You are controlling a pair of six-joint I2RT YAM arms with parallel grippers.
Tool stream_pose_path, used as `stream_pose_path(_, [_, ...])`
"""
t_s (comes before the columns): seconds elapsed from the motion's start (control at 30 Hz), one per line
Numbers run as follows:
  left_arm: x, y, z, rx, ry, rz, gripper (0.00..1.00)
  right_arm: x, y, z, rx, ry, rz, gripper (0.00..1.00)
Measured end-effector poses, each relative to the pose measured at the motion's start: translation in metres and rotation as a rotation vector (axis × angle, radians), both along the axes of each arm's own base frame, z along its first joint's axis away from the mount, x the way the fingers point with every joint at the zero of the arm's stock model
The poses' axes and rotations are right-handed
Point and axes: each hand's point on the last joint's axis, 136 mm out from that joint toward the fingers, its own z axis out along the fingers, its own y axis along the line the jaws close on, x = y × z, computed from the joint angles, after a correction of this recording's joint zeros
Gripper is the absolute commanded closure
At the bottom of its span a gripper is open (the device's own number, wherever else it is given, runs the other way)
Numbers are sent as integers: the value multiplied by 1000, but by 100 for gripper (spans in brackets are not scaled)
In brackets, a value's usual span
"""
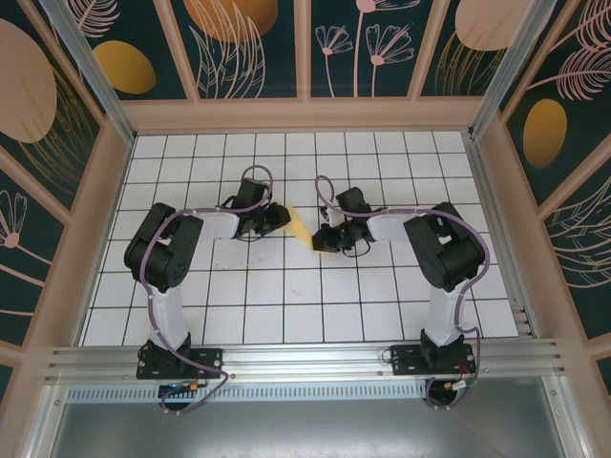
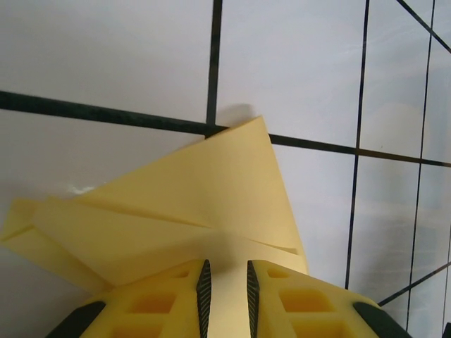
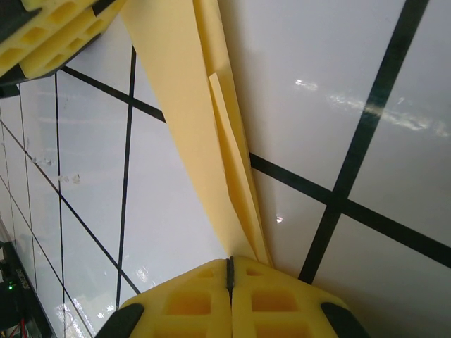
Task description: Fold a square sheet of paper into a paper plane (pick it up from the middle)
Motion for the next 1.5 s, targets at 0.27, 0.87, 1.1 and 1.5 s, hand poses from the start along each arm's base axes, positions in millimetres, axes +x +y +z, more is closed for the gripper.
stream_pose_path(0.27, [11,17,0,34,-30,23,75,1,-1,0,0,1,-2,96])
stream_pose_path(0.87, [19,52,46,-6,-140,119,77,0,-2,0,4,16,-13,96])
stream_pose_path(1.1, [-14,17,48,-72,-145,52,77,0,-3,-1,5,21,-18,96])
stream_pose_path(1.5, [-38,-36,22,-159,-79,-54,81,0,-3,-1,5,21,-18,96])
